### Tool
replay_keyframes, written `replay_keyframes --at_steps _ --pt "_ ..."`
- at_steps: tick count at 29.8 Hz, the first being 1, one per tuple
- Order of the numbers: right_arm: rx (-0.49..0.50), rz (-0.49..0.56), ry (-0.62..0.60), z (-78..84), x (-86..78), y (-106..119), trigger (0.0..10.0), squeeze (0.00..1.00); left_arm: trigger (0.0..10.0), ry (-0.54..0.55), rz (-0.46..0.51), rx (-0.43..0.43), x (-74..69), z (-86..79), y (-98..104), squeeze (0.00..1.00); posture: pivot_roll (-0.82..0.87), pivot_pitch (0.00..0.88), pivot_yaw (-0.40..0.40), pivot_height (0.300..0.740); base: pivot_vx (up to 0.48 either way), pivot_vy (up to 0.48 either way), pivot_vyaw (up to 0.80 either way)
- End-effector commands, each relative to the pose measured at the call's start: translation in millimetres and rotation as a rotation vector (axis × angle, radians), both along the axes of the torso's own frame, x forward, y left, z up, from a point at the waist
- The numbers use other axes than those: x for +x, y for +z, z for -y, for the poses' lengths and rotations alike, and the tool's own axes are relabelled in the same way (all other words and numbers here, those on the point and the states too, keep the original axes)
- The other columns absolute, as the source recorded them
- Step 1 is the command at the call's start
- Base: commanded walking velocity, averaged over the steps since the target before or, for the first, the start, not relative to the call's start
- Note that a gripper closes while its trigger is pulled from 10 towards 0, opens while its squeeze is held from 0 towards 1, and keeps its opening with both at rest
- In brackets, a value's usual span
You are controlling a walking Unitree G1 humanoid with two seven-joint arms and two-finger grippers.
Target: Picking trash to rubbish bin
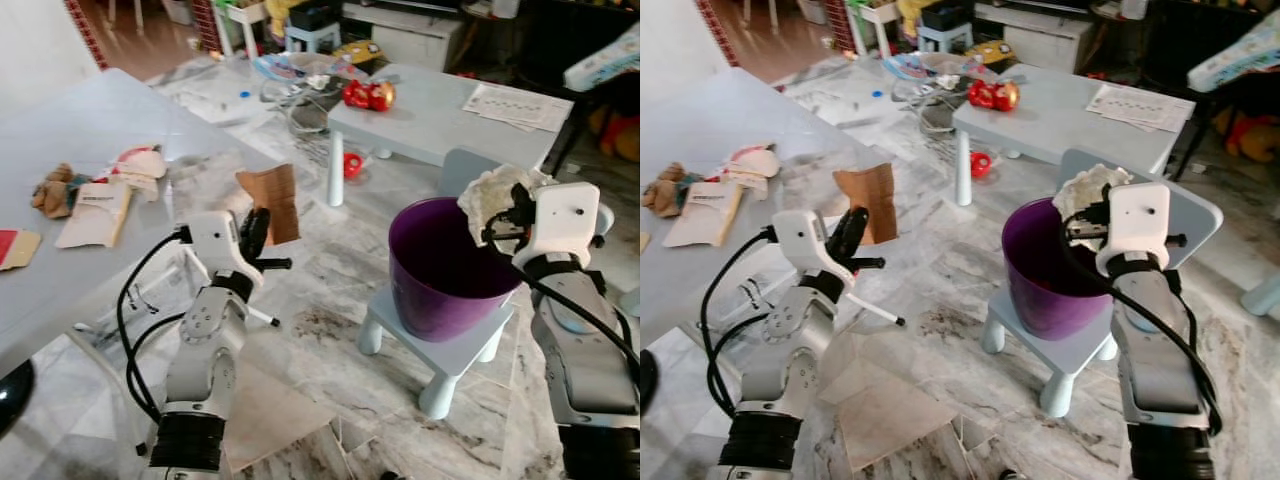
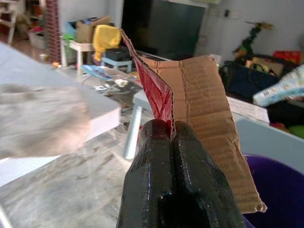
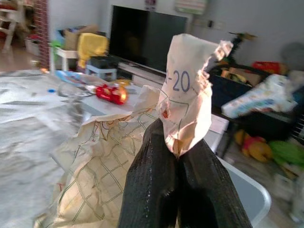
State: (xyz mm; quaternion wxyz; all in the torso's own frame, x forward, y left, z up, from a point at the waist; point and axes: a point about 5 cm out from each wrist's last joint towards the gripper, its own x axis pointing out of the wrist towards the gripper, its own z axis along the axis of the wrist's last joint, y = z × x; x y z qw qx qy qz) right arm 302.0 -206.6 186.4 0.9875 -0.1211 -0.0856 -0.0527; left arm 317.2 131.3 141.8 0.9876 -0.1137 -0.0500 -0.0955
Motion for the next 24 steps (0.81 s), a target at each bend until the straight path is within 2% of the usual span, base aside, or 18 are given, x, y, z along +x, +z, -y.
replay_keyframes --at_steps 1,24 --pt "0.0 0.002 -0.009 0.5 0.2 -0.7 10.0 0.0 0.0 -0.019 0.012 0.011 0.5 4.7 1.1 0.0 -0.08 0.084 0.088 0.74 0.255 0.0 0.0" --pt "0.009 0.007 0.008 -7.9 2.9 -1.0 10.0 0.0 0.0 -0.05 -0.002 0.012 -2.3 7.1 -2.8 0.0 -0.08 0.083 0.085 0.74 0.48 0.0 0.0"
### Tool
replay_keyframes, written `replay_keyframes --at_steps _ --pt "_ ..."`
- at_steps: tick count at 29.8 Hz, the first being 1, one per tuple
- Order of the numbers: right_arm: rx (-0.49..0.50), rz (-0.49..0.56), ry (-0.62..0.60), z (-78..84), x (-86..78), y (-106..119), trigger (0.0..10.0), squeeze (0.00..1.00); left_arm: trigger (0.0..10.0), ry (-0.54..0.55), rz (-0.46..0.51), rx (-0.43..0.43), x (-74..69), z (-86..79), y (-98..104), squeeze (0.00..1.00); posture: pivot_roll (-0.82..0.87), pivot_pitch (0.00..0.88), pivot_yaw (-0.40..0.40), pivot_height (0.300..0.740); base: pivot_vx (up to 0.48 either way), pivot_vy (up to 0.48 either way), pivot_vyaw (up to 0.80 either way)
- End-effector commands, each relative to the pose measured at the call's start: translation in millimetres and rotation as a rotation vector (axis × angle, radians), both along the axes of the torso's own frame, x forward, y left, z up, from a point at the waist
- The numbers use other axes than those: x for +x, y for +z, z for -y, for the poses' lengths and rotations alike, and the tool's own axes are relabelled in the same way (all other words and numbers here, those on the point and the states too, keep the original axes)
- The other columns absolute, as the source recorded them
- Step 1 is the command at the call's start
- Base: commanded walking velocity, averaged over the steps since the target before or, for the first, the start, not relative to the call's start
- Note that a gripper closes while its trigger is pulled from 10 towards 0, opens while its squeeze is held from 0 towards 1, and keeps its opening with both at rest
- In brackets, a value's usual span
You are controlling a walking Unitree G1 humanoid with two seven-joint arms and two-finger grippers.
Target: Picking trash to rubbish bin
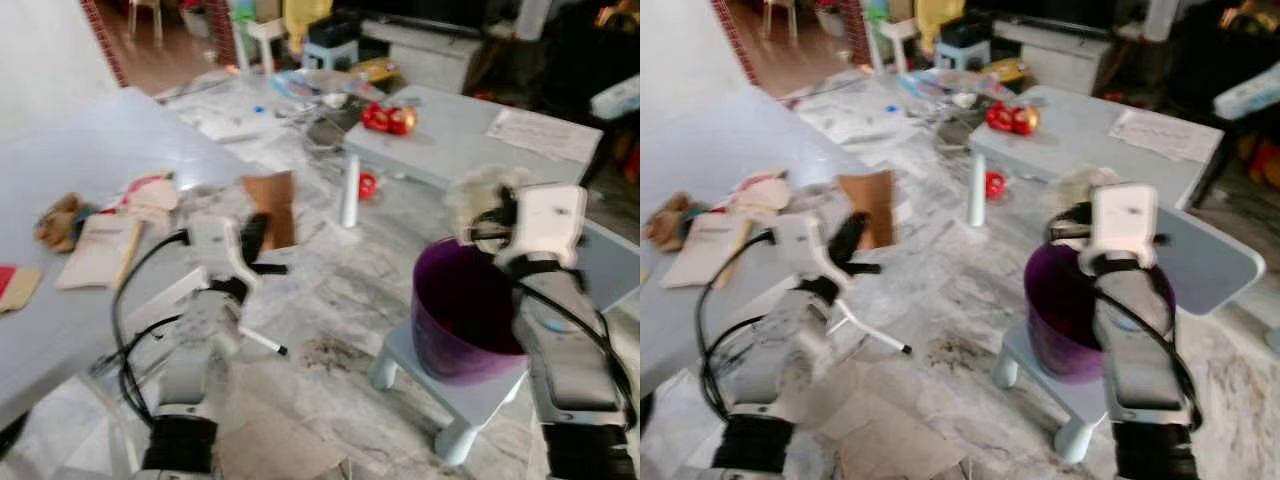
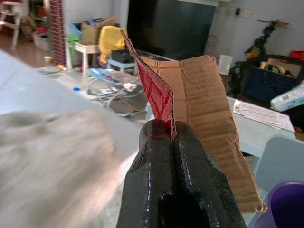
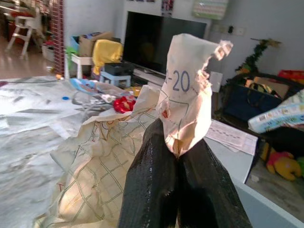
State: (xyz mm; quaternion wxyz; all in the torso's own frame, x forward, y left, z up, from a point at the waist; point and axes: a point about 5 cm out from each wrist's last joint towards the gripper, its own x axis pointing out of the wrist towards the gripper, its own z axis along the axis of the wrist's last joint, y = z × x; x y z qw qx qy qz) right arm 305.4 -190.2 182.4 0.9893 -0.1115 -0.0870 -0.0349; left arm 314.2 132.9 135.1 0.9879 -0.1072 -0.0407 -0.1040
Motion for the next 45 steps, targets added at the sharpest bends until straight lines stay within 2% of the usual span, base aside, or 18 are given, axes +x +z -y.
replay_keyframes --at_steps 1,10,15,30,45 --pt "-0.007 0.007 -0.03 8.5 -0.5 3.1 10.0 0.0 0.0 -0.032 0.013 -0.004 0.6 8.7 4.0 0.0 -0.08 0.083 0.085 0.74 0.48 0.0 0.0" --pt "0.004 -0.011 -0.047 10.0 1.8 0.8 10.0 0.0 0.0 -0.063 0.015 -0.021 -1.7 13.9 3.3 0.0 -0.08 0.076 0.081 0.74 0.107 0.0 -0.58" --pt "0.004 -0.011 -0.051 9.3 2.4 0.7 10.0 0.0 0.0 -0.037 0.001 -0.023 1.1 13.0 3.5 0.0 -0.08 0.074 0.085 0.74 0.0 0.0 -0.76" --pt "0.008 -0.013 -0.062 9.9 4.5 0.0 10.0 0.0 0.0 -0.046 -0.016 -0.027 1.9 14.6 3.1 0.0 -0.08 0.072 0.086 0.74 0.0 0.0 -0.77" --pt "0.012 -0.014 -0.066 12.1 7.6 -1.2 10.0 0.0 0.0 -0.051 -0.016 -0.019 2.8 15.7 3.6 0.0 -0.08 0.071 0.09 0.74 0.0 0.0 0.0"
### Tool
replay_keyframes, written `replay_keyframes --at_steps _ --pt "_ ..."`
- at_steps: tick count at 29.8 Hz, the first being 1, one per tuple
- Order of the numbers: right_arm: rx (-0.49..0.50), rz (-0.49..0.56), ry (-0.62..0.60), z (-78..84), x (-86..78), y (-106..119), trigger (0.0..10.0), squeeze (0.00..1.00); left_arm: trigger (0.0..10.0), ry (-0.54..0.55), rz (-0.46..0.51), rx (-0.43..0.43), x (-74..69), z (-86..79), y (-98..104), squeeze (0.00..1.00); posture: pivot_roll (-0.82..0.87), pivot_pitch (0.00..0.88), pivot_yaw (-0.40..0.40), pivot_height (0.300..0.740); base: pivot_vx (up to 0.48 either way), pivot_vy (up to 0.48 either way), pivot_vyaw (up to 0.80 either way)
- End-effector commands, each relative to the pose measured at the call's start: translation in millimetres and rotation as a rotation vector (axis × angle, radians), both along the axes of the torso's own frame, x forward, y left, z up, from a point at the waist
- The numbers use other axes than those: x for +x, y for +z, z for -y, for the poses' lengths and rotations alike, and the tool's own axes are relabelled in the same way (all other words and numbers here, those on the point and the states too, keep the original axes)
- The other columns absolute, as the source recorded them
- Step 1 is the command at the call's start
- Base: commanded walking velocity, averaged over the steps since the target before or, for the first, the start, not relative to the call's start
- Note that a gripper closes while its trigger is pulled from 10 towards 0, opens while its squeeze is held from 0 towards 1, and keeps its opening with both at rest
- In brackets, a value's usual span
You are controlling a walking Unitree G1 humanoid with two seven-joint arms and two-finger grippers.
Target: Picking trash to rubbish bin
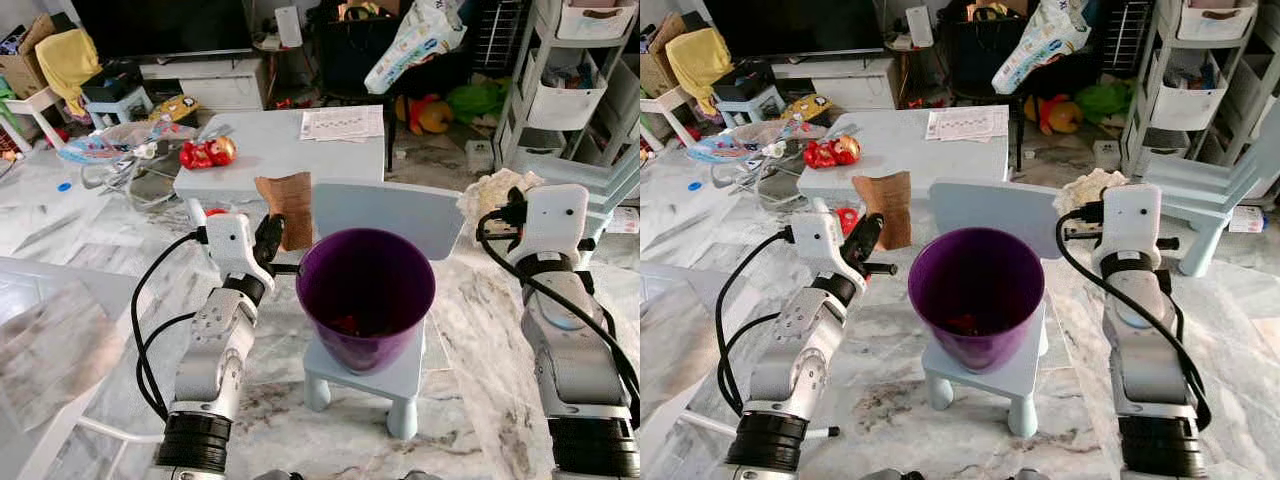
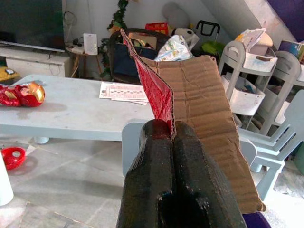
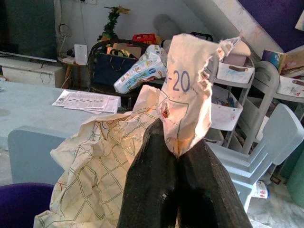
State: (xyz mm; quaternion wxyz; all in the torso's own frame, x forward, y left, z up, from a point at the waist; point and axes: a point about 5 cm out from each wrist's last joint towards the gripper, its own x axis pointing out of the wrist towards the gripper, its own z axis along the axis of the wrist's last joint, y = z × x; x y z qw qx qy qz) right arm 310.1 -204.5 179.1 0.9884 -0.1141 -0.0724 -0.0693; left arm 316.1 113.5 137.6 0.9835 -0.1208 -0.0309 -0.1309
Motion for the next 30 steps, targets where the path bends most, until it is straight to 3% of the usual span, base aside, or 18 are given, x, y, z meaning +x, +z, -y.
replay_keyframes --at_steps 1,10,16,21,25,30 --pt "0.011 0.007 0.007 -2.0 3.1 2 10.0 0.0 0.0 0.006 0.0 0.005 1.1 -3.6 1 0.0 -0.08 0.071 0.09 0.74 0.0 0.0 0.0" --pt "0.068 -0.047 0.083 -10.5 18.6 -8 10.0 0.0 0.0 -0.016 -0.045 0.048 0.5 0.5 -11 0.0 -0.07 0.068 0.096 0.74 0.0 0.0 0.0" --pt "0.077 -0.1 0.138 -20.3 26.7 -23 10.0 0.0 0.0 -0.041 -0.1 0.083 -7.0 0.5 -29 0.0 -0.05 0.07 0.106 0.74 0.0 0.0 0.0" --pt "0.084 -0.151 0.154 -25.5 33.1 -39 10.0 0.0 0.0 -0.06 -0.146 0.146 -20.0 -4.9 -51 0.0 -0.04 0.079 0.117 0.74 0.0 0.0 0.0" --pt "0.094 -0.21 0.158 -24.8 36.0 -57 10.0 0.0 0.0 -0.05 -0.176 0.2 -41.5 -20.6 -64 0.0 0.0 0.096 0.132 0.74 0.0 0.0 0.0" --pt "0.097 -0.233 0.148 -22.6 36.4 -65 10.0 0.0 0.0 -0.046 -0.204 0.237 -58.3 -34.3 -72 0.0 0.02 0.109 0.143 0.74 0.0 0.0 0.0"
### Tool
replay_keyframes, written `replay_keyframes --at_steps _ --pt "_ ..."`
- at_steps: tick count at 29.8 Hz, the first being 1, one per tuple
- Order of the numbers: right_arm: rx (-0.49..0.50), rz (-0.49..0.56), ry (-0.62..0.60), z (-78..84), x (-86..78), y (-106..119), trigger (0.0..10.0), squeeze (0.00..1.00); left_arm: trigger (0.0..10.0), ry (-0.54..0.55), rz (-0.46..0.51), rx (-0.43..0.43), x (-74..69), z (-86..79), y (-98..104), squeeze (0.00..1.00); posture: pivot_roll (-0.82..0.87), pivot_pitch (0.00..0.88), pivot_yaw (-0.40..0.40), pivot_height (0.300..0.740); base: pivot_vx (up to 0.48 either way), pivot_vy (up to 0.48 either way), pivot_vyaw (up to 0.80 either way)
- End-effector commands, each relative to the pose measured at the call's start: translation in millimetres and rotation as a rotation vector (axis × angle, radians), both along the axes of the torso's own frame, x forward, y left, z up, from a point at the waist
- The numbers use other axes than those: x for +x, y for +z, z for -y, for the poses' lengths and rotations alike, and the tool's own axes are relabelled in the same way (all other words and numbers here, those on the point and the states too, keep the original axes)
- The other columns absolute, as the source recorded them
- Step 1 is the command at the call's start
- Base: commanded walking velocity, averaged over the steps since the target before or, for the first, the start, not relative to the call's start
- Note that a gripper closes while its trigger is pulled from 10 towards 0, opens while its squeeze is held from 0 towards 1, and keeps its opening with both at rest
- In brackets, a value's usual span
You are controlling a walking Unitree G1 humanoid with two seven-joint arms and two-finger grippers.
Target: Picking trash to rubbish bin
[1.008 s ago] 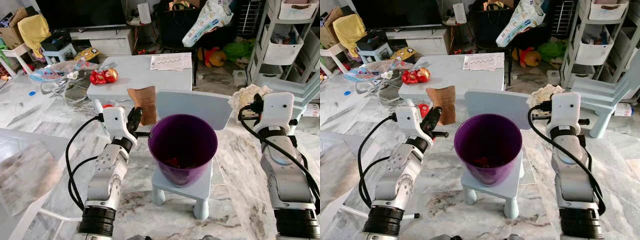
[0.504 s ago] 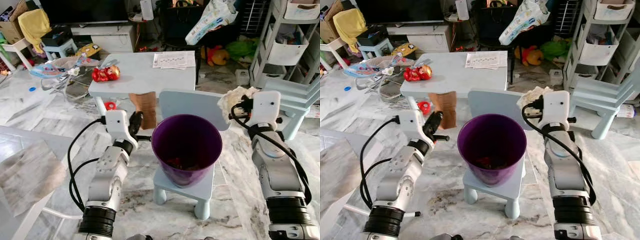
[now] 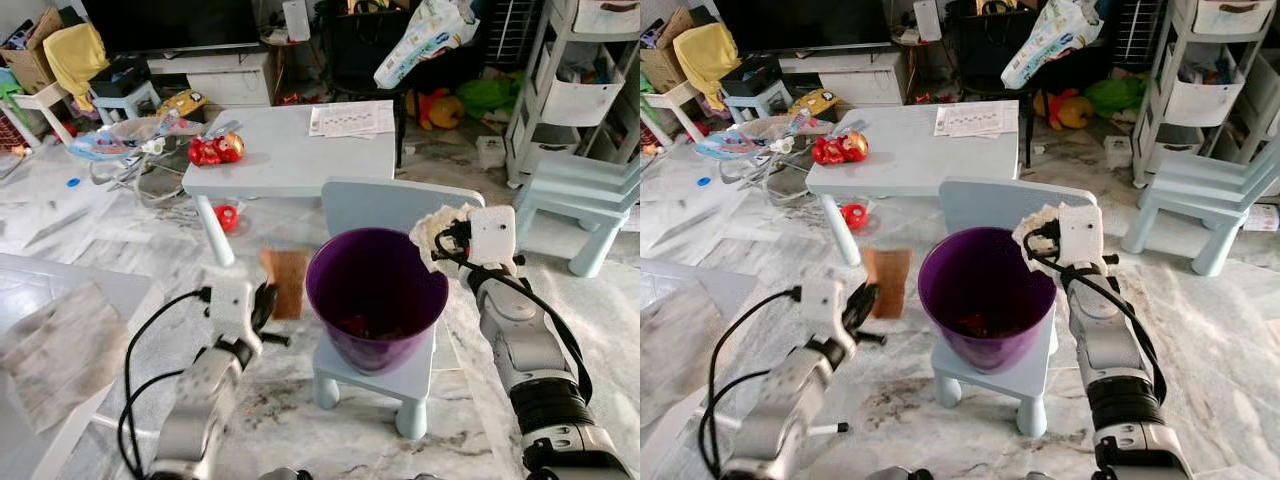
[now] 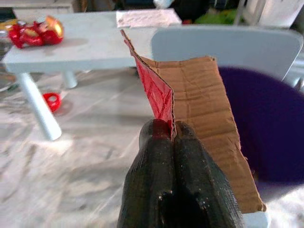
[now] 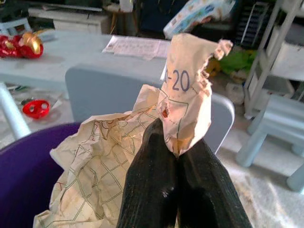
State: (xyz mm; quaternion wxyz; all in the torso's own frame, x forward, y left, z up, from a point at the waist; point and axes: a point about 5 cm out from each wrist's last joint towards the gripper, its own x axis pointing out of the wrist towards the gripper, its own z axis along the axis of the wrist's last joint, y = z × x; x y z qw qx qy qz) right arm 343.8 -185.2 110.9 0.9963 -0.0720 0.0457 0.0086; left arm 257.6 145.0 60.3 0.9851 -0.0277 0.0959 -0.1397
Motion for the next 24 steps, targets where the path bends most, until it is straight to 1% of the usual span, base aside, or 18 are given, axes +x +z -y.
replay_keyframes --at_steps 1,4,5,7,12,14,20,22,24 --pt "0.009 0.014 0.012 -3.4 2.7 3 10.0 0.0 0.0 -0.009 0.02 0.018 0.2 -2.9 6 0.0 0.02 0.109 0.143 0.74 0.0 0.0 0.0" --pt "0.019 -0.003 0.01 -2.8 3.7 -3 10.0 0.0 0.0 0.002 -0.008 0.056 -17.0 -17.8 0 0.0 0.05 0.128 0.159 0.74 0.0 0.0 0.0" --pt "0.019 -0.003 0.01 -2.8 3.7 -3 10.0 0.0 0.0 0.002 -0.008 0.056 -17.0 -17.8 0 0.0 0.05 0.128 0.159 0.74 0.0 0.0 0.0" --pt "0.029 -0.022 0.02 -3.9 5.7 -9 10.0 0.0 0.0 0.004 -0.031 0.083 -30.4 -29.2 -3 0.0 0.06 0.138 0.163 0.74 0.0 0.0 0.0" --pt "0.029 -0.029 0.024 -4.6 6.9 -11 10.0 0.0 0.0 0.003 -0.039 0.093 -34.5 -33.1 -4 0.0 0.07 0.144 0.162 0.74 0.0 0.0 0.0" --pt "0.033 -0.042 0.041 -7.2 9.0 -14 10.0 0.0 0.0 0.002 -0.044 0.097 -37.2 -34.9 -4 0.0 0.07 0.15 0.164 0.74 0.0 0.0 0.0" --pt "0.049 -0.06 0.072 -13.3 12.2 -18 10.0 0.0 0.0 -0.009 -0.047 0.095 -39.0 -31.5 -2 0.0 0.07 0.151 0.166 0.74 0.0 0.0 0.0" --pt "0.067 -0.069 0.083 -16.4 13.2 -20 10.0 0.0 0.0 -0.016 -0.044 0.094 -38.1 -29.1 0 0.0 0.08 0.149 0.168 0.74 0.0 0.0 0.0" --pt "0.112 -0.065 0.106 -20.2 14.4 -19 10.0 0.0 0.0 -0.022 -0.042 0.092 -37.9 -28.7 1 0.0 0.08 0.148 0.169 0.74 0.0 0.0 0.0"
